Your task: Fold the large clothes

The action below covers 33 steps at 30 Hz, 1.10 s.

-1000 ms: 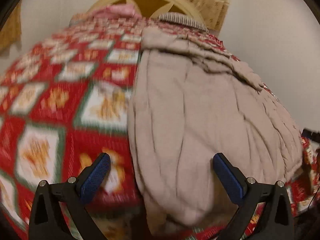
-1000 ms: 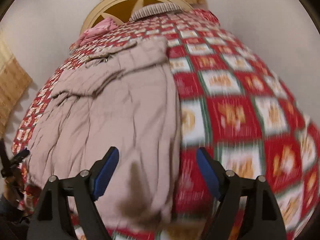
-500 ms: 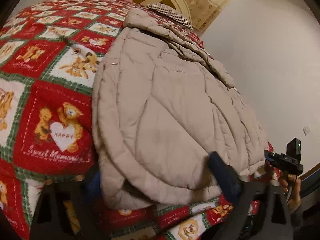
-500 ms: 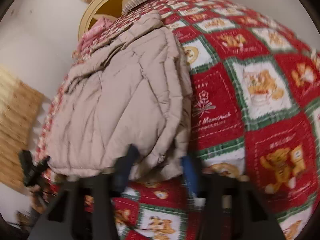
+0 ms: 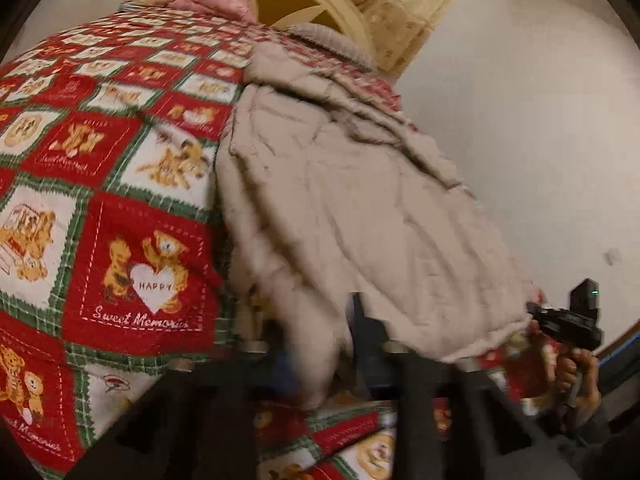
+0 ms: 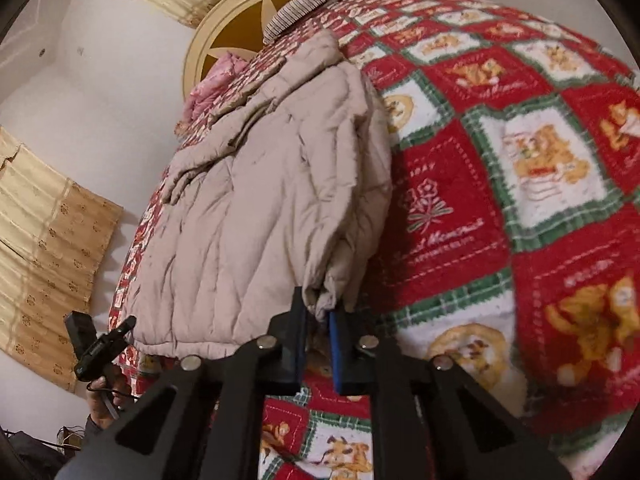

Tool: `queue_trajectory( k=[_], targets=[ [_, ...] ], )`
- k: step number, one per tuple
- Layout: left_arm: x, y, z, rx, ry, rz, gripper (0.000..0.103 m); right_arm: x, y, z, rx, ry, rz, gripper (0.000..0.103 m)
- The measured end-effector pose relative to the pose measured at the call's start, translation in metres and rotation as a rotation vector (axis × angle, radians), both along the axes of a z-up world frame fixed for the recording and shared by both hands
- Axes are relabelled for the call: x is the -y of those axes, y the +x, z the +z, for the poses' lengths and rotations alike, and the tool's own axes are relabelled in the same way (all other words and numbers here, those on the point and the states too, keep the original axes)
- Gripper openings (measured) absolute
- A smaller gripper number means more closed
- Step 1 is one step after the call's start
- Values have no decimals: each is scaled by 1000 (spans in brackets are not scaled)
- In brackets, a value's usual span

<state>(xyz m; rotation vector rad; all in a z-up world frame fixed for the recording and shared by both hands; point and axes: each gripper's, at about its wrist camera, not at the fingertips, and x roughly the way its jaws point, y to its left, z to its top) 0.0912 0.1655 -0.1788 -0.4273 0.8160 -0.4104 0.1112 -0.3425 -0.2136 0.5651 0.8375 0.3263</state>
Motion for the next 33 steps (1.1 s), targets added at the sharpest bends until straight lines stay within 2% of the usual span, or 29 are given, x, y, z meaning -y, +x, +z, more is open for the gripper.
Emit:
queue_trajectory(
  k=[6,9,10,11,12,13,14,15,16,19,20,21,23,26,28,29,31,33],
  targets=[
    [-3,-31,27,100,-64,-73,8,3,-25,15,27,16,29,6],
    [-4,-29,20,70,-21,-56,9,3,-37,11,24,14,45,4],
    [-6,-24,13,49,0,-29,9,3,-39,9,21,3,49,7],
    [-9,-20,5,13,-1,-3,14,4,-38,5,15,7,60,11],
    [-11,-14,-5,-41,-5,21,26,4,-35,2,3,18,51,11],
    [-12,-10,-12,-67,13,44,36,5,-33,-1,-15,21,26,20],
    [-14,-9,-16,-82,42,75,54,7,-31,-3,-26,31,5,49],
    [-17,-10,-17,-71,61,103,60,9,-31,-3,-21,37,-12,66],
    [-21,-11,-16,-52,61,111,60,11,-32,0,4,36,-43,83],
    [-31,-13,0,10,105,151,61,20,-30,13,74,25,-74,80],
    [-33,-14,7,41,127,171,67,24,-27,17,89,37,-80,79],
    [-36,-14,15,78,152,192,77,27,-23,20,105,39,-83,79],
    [-41,-6,21,118,150,187,84,33,-13,24,139,33,-96,77],
    [-42,21,19,162,183,166,84,39,8,20,144,95,-86,73],
    [-49,42,6,132,137,146,84,41,22,13,135,108,-98,70],
    [-52,54,-3,100,87,138,84,41,26,10,128,112,-106,70],
    [-48,62,-14,62,-17,97,84,40,30,2,115,147,-102,66],
    [-39,67,-22,38,-65,61,84,37,29,-2,106,157,-68,66]
  ],
)
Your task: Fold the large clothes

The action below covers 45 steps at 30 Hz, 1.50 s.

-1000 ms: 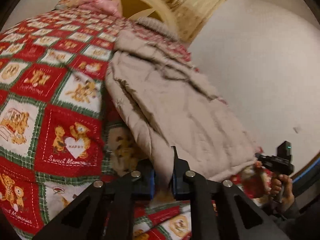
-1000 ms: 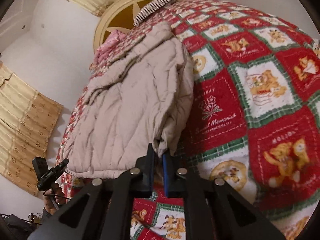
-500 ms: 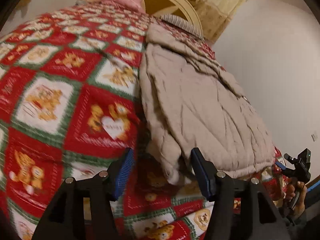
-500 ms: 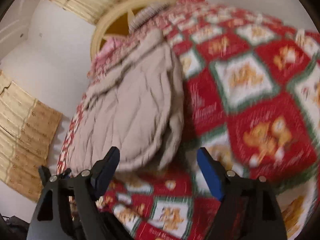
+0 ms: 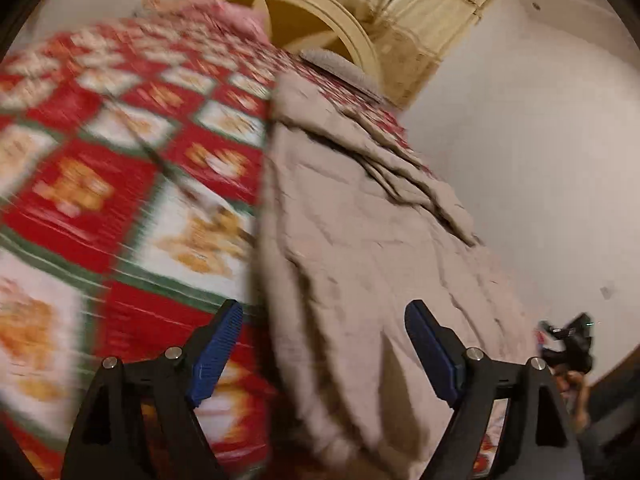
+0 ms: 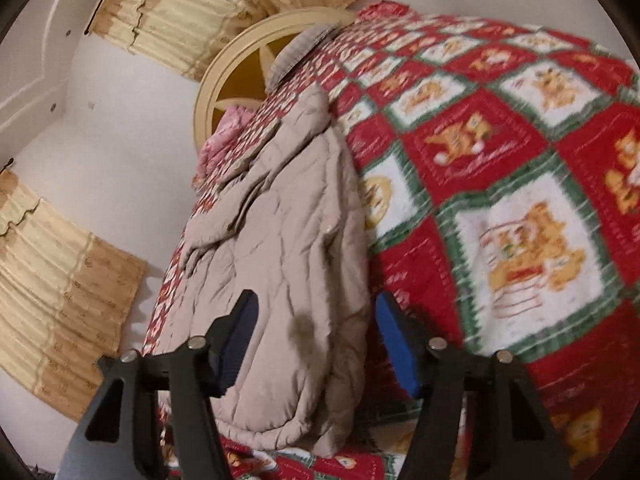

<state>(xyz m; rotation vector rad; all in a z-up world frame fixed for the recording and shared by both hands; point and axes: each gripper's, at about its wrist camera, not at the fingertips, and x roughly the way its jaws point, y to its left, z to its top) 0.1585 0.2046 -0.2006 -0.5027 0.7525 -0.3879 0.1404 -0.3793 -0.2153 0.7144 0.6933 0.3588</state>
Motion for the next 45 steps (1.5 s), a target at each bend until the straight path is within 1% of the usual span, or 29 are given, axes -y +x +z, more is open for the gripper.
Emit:
queue_trajectory(
  k=[2,4,5,6,7,8,9,10,11,12,14,16,20,21,23,25,28,31,33,34,35,37,38,39,40,41,42,43,45],
  targets=[
    [13,0,-1,13,22,-18,84,-9,0,-4,-10,-1,41,64],
    [22,-3,0,10,8,-54,84,-21,0,-9,-6,26,98,61],
    [26,-7,2,20,22,-48,83,-24,0,-10,-3,36,115,61],
    [30,-11,3,32,44,-58,82,-28,0,-11,2,41,131,60],
    [31,-15,5,39,65,-59,75,-32,-1,-11,6,44,147,55],
    [31,-16,7,43,89,-53,51,-35,-2,-10,6,35,155,34],
    [30,-18,9,43,111,-54,16,-37,-1,-9,0,16,153,20],
    [25,-19,12,36,70,-83,14,-38,-2,-8,-11,4,153,17],
    [20,-24,17,45,36,-80,12,-40,-3,-6,-10,4,157,14],
    [16,-32,27,86,8,-87,11,-41,-7,-1,4,14,168,13],
    [17,-53,56,170,-9,-127,11,-47,-22,15,45,29,199,13],
    [14,-80,86,240,-72,-180,11,-54,-41,38,95,17,227,12],
    [3,-117,136,347,-174,-225,11,-49,-91,86,221,41,243,12],
    [-1,-122,148,367,-198,-232,11,-44,-100,96,251,54,235,12],
    [1,-111,162,376,-225,-236,11,-34,-111,115,306,97,204,12],
    [3,-89,170,365,-221,-239,11,-24,-107,134,354,147,168,12],
    [4,-37,170,282,-206,-219,16,-28,-73,153,357,162,121,12],
    [-4,11,174,178,-178,-187,20,-31,-15,164,317,193,74,12],
    [-11,33,180,133,-203,-182,25,-25,12,168,303,187,44,12],
    [-17,45,188,123,-217,-192,27,-23,33,171,284,194,30,12],
    [-21,47,191,125,-231,-201,28,-18,42,170,270,198,23,12],
    [-32,55,201,141,-232,-192,29,-14,72,171,242,179,-7,11],
    [-36,54,206,157,-212,-171,34,-8,77,168,231,180,-10,11],
    [-43,53,210,180,-193,-145,51,-7,87,167,219,175,-16,11],
    [-54,49,215,229,-150,-59,64,-8,98,166,205,158,-29,11],
    [-62,44,219,271,-121,24,89,-8,106,163,195,144,-39,12],
    [-68,37,222,329,-101,112,93,-9,115,160,181,138,-48,12],
    [-67,29,225,407,-70,171,93,-10,128,154,162,139,-57,11],
    [-47,31,226,438,0,192,93,-14,148,147,140,109,-76,11]
  ],
)
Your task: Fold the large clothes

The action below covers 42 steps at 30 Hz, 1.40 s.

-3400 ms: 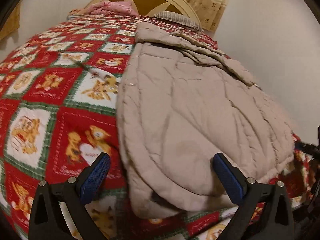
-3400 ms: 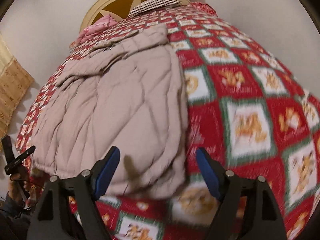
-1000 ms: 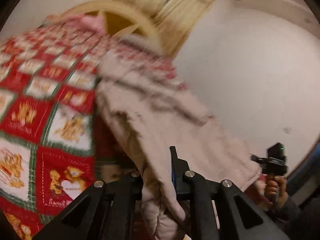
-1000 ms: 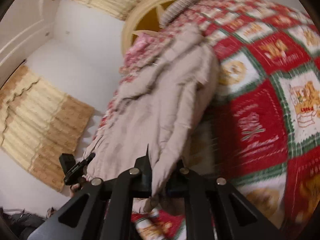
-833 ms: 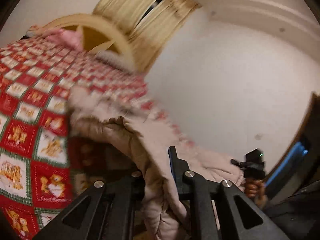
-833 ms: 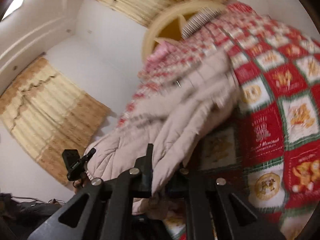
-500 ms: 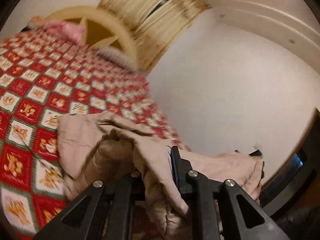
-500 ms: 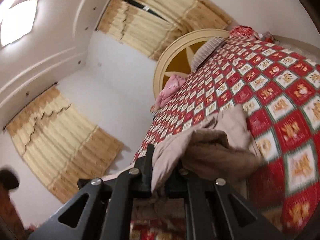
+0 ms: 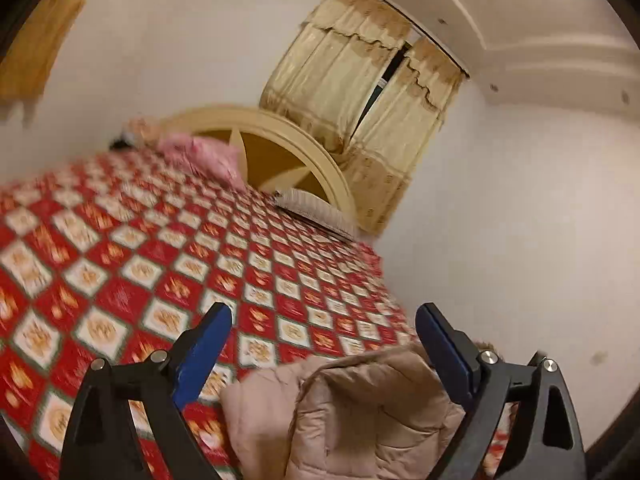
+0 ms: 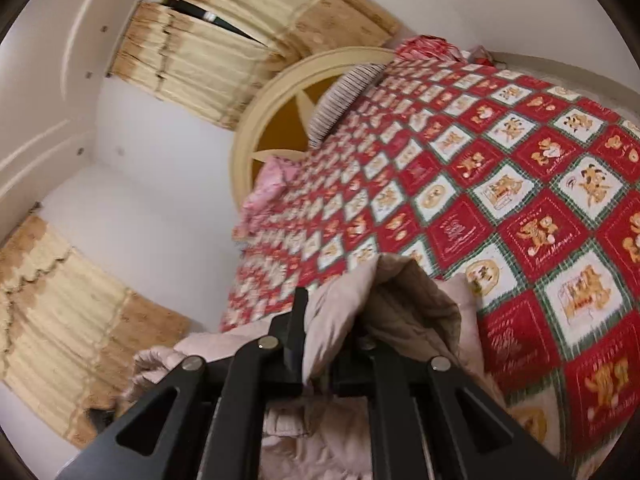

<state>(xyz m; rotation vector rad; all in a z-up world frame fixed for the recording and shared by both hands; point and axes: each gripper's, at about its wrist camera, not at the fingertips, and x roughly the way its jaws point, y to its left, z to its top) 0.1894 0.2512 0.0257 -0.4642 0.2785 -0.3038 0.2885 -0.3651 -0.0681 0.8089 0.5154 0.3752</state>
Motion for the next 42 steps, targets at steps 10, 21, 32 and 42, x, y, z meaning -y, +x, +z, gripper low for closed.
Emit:
queue_trajectory(
  k=[10,21,32,42],
  targets=[
    [238,91,-88,-126,496,-95,94,-33,88,-48,-148,-97,-72,37],
    [234,192,-162,-446,627,129,95,-164,59,-17,154,-585,118,76],
    [231,200,-181,-467,574,126,100,-190,109,-102,-38,-699,205,68],
    [239,209,-188,-505,627,141,102,-200,119,-116,-89,-740,201,69]
  ],
)
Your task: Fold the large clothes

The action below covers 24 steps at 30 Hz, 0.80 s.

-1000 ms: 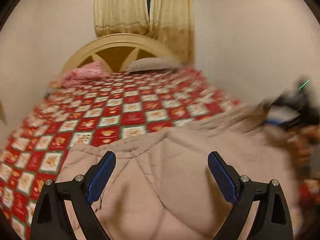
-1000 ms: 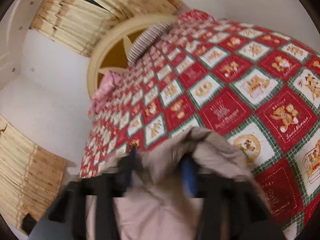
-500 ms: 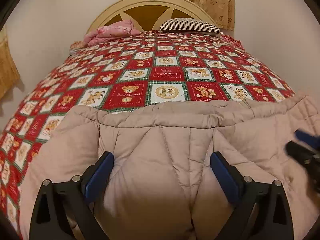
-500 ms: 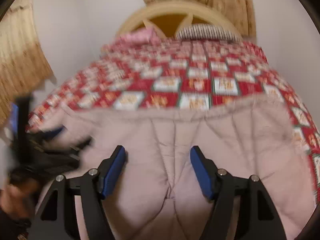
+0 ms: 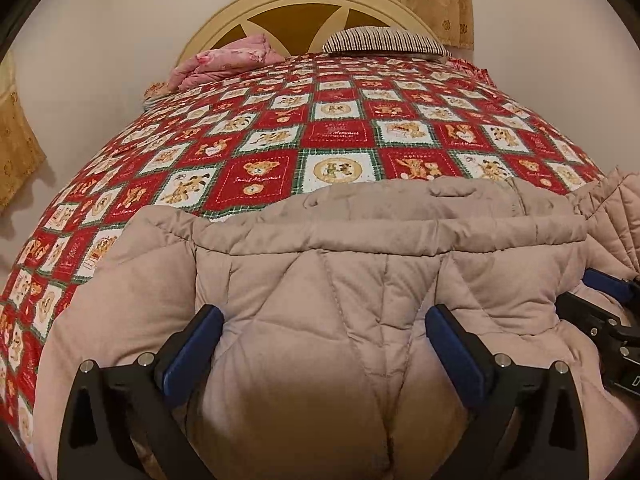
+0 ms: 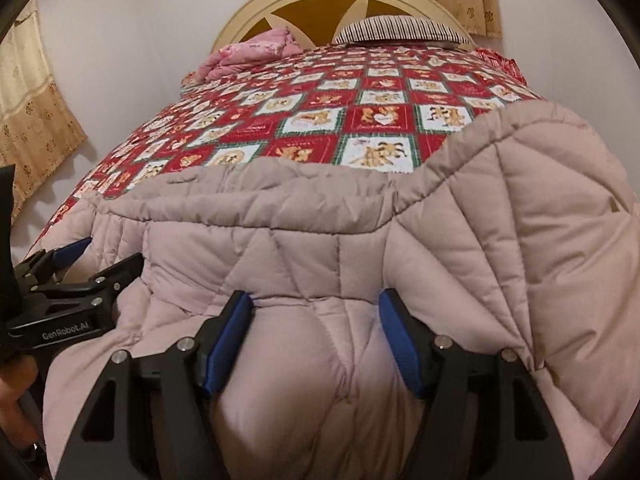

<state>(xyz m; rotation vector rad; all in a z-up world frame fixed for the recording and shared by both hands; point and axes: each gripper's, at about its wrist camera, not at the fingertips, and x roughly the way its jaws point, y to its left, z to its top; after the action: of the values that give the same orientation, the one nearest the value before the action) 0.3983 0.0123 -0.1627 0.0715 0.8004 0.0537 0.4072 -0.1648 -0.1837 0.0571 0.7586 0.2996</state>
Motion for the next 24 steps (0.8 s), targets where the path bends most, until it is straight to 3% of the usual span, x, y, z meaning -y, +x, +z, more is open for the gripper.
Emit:
queue_trajectory(
  k=[24],
  targets=[
    [0,4,-5,-13,11,8,102,-8,6,-6,-16,-35,-14,71]
  ],
)
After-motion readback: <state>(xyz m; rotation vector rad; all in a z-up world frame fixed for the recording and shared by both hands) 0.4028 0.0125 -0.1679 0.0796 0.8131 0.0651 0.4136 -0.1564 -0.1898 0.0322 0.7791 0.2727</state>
